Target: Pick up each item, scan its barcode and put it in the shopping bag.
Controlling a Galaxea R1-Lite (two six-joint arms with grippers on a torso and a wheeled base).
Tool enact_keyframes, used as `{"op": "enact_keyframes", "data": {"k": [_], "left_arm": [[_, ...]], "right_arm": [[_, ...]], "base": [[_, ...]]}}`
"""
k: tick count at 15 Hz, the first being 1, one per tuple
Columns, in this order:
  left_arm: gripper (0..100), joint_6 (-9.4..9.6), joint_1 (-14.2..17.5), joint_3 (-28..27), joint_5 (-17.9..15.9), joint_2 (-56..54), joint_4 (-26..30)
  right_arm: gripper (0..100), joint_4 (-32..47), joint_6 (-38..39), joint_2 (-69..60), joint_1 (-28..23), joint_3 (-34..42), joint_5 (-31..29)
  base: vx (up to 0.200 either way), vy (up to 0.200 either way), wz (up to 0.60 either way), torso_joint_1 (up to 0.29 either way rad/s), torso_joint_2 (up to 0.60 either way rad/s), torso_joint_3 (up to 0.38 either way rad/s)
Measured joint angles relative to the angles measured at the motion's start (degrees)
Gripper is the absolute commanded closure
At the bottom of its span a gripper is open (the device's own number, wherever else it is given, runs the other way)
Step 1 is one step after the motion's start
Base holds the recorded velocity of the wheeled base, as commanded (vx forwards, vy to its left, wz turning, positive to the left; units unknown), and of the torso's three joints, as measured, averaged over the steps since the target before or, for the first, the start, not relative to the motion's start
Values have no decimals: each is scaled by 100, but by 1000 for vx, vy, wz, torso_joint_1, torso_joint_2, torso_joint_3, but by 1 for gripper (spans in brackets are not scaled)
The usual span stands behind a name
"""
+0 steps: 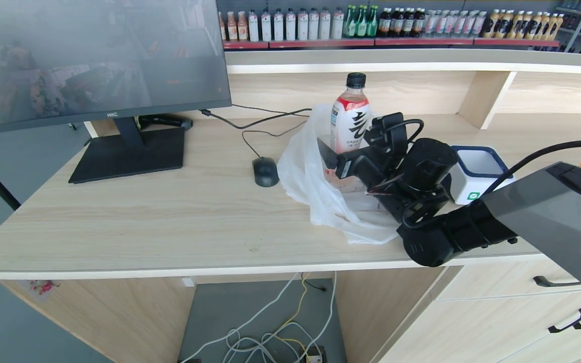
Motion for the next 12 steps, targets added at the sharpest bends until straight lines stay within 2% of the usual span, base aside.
{"op": "enact_keyframes", "data": {"k": [6,9,12], "left_arm": [[0,0,-2,0,0,0,0],[0,-2,-2,0,0,0,0],[0,0,-2,0,0,0,0]], "right_arm": [[0,-11,-102,-295,-52,211,-2],[0,-165,-228,-629,-49,633,0],[0,-688,-380,-985,-41,1298,-2]], "base": [[0,0,0,0,0,0],[0,0,0,0,0,0],[0,0,0,0,0,0]]}}
